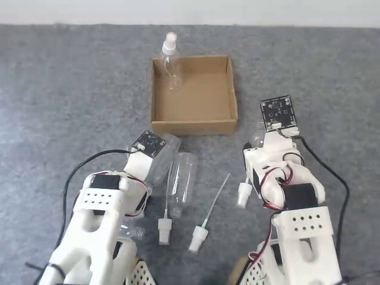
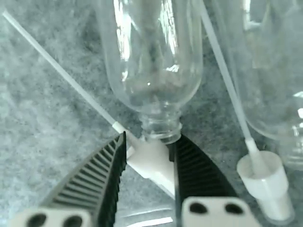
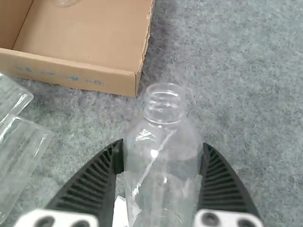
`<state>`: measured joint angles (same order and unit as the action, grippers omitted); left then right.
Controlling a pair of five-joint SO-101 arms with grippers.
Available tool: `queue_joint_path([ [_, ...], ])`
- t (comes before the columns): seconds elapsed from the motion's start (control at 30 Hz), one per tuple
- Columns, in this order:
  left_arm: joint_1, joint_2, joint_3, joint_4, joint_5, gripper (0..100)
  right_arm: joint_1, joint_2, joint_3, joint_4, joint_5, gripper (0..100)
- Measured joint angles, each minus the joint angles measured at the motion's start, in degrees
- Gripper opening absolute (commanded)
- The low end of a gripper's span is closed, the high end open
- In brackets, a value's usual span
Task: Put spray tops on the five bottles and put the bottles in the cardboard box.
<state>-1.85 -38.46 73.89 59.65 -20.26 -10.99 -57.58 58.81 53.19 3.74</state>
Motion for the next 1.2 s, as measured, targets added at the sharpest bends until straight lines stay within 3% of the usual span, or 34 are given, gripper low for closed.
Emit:
queue_joint_path([
  [0.17, -0.62, -0.09, 0.0, 0.0, 0.0, 11, 0.0, 0.0, 0.0, 0.0, 0.0, 12.5],
  [0.37, -9.32, -0.09, -1.58, -2.99, 0.35, 11, 0.0, 0.0, 0.0, 0.0, 0.0, 12.5],
  [0.83, -26.11, 0.0, -5.8, -9.93, 13.45, 12, 0.0, 0.0, 0.0, 0.0, 0.0, 12.5],
  [1.07, -31.56, 0.0, -5.89, -10.9, 15.82, 27, 0.0, 0.0, 0.0, 0.0, 0.0, 12.5],
  [1.2, -34.64, 0.0, -5.89, -10.9, 16.88, 28, 0.0, 0.0, 0.0, 0.0, 0.0, 12.5],
])
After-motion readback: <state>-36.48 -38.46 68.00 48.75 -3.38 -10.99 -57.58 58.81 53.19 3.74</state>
